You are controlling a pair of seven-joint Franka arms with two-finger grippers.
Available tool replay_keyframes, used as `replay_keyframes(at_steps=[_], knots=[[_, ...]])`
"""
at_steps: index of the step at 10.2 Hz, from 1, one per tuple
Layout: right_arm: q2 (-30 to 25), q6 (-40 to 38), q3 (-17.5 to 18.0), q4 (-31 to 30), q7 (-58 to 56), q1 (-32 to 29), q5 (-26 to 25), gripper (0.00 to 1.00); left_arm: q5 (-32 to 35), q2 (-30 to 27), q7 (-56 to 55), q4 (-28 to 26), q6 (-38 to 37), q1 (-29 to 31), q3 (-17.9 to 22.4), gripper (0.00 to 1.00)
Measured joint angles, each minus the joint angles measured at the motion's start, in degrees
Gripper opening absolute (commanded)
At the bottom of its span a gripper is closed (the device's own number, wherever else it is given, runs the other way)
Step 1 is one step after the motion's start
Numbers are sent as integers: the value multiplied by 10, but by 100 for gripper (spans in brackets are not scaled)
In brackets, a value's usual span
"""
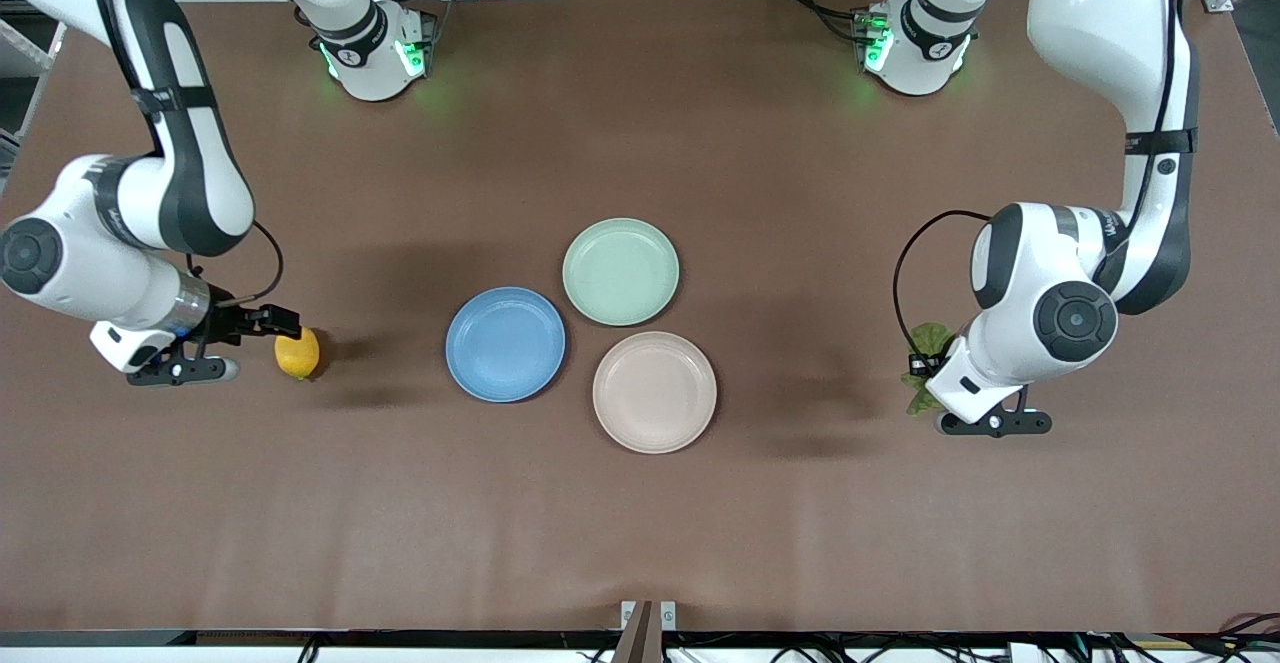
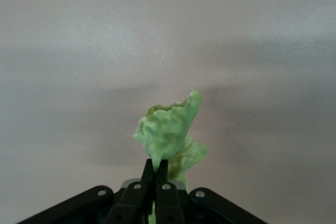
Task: Pick lemon and lettuce from blue and beige plates
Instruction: 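Carry the lemon beside the plates while the left gripper carries lettuce, then open the right gripper to release the lemon onto the table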
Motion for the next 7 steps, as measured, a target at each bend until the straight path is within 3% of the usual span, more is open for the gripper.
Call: replay_keyframes(at_steps=[4,7], knots=[[-61,-86,4,4,70,7,0,100,-6,17,33,0,0,0,-2,100],[-90,-192,2,56,74,4,-5,100,-6,16,34,1,0,4,-2,100]])
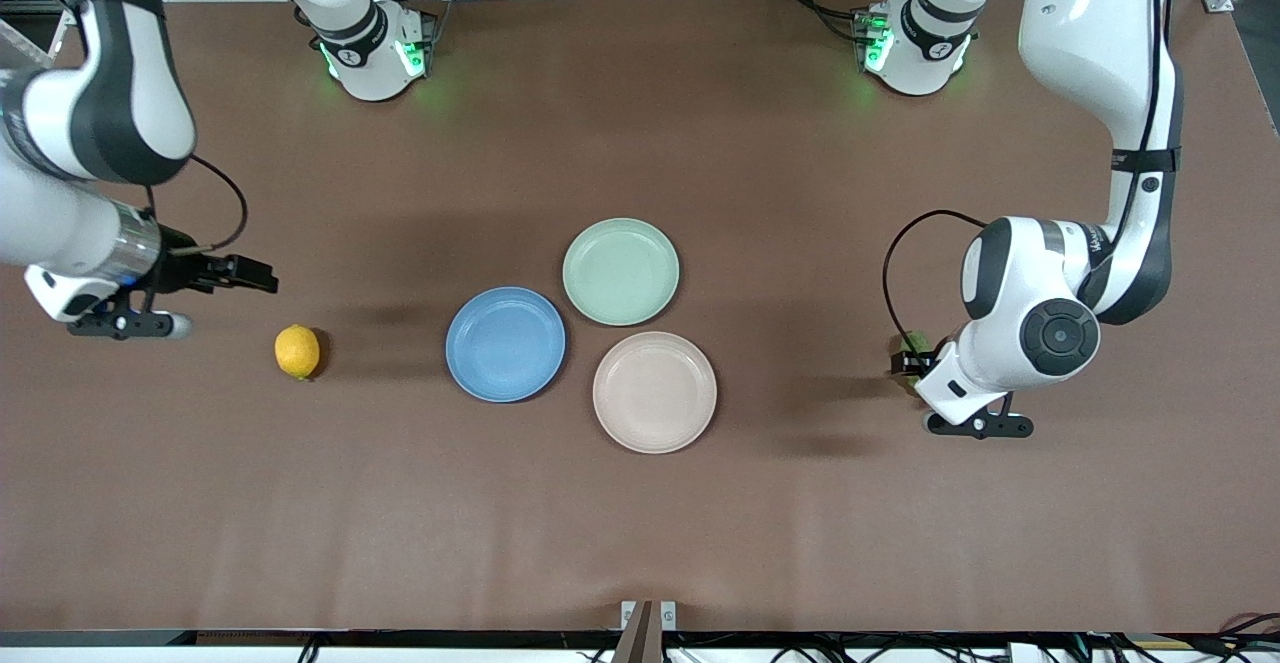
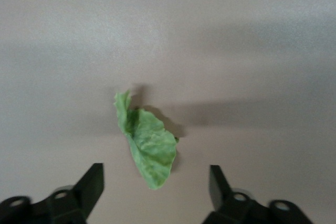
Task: Pick lemon and lettuce from blue and beige plates
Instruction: 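Open the right gripper to release the lemon onto the table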
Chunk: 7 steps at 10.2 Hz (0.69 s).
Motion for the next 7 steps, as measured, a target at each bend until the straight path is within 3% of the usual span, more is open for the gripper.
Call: replay_keyframes(at_steps=[3,7], knots=[[-9,-102,16,91,0,-10,-34,100,-29,-16,-14,3,-5,10,1,100],[-18,-166,32,177,0,-26,-52,100,-32,-67,-50,-28,-26,15,2,100]])
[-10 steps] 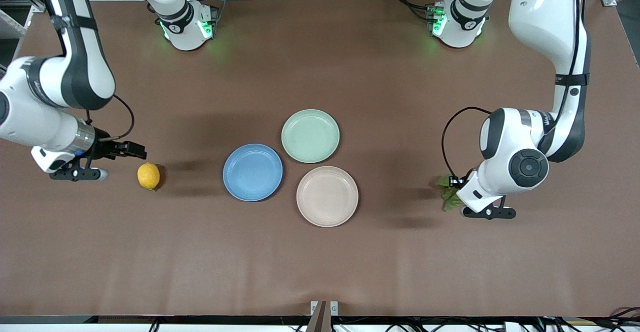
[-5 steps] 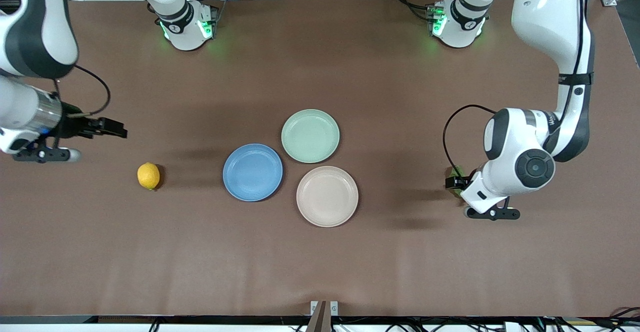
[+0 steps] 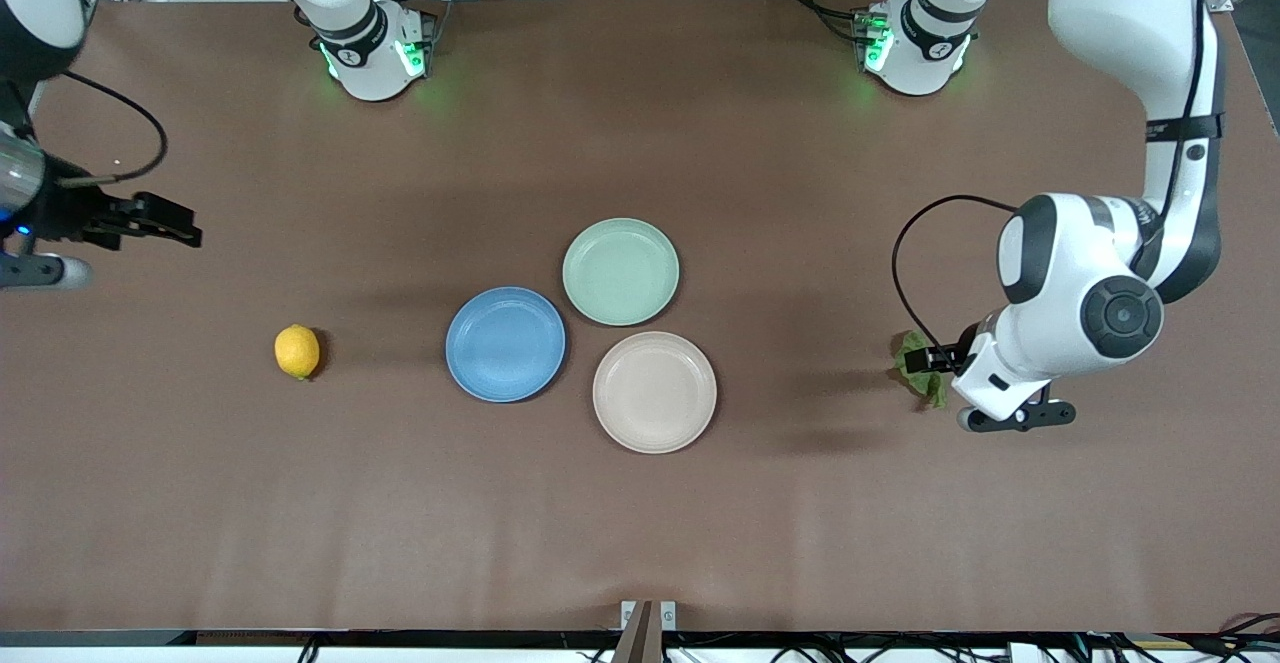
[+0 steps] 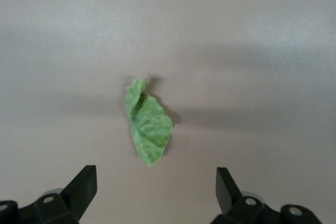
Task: Pick lemon and lettuce from blue and beige plates
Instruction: 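Open the right gripper to release the lemon onto the table, then open the left gripper to drop the lettuce onto the table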
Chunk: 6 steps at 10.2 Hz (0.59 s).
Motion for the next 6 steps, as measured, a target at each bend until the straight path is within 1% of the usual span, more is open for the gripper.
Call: replay_keyframes(at_steps=[3,6], knots=[[-2,-41,12,55,-16,-23,-1,100,0,-84,0,-74,-2,21,2,100],[-9,-70,13,88,-17,-25,-1,100,4,-183,2,-150,-5,49,3,100]])
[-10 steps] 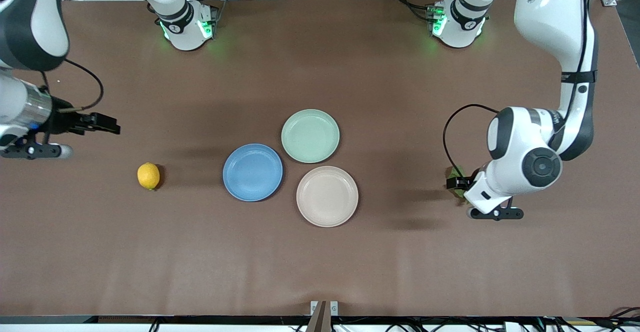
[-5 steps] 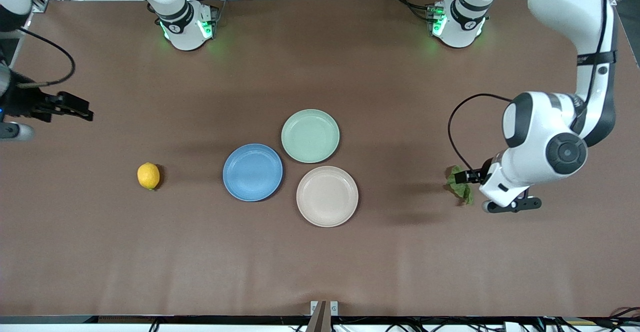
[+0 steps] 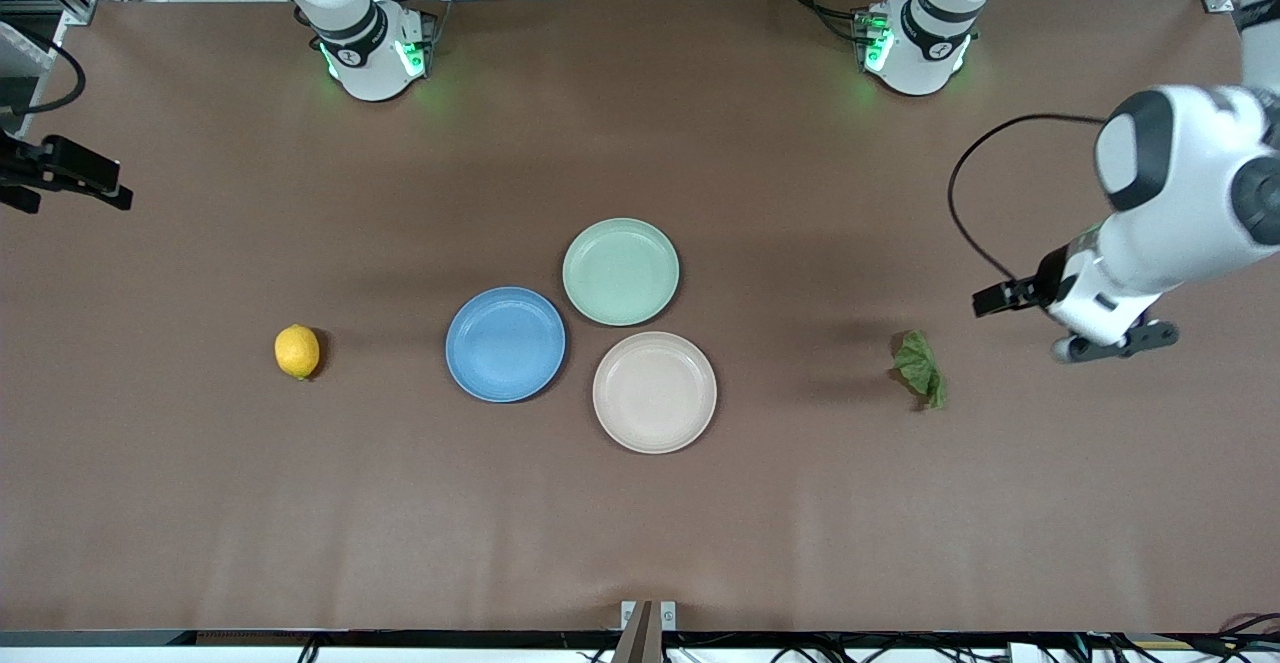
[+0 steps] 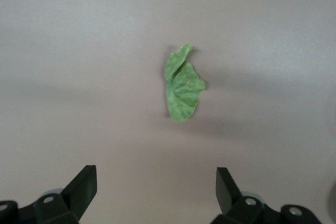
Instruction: Pick lemon and lettuce from blue and beige plates
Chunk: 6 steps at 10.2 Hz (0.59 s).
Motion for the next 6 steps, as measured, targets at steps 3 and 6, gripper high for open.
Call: replay_keyframes(at_steps=[3,6], knots=[[-32,-26,0,2,0,0,0,100,14,-58,-2,-49,-3,26,-31,100],[-55,-6,0,-27,0,-1,0,100,15,-94,-16,-77,-3,114,-135,100]])
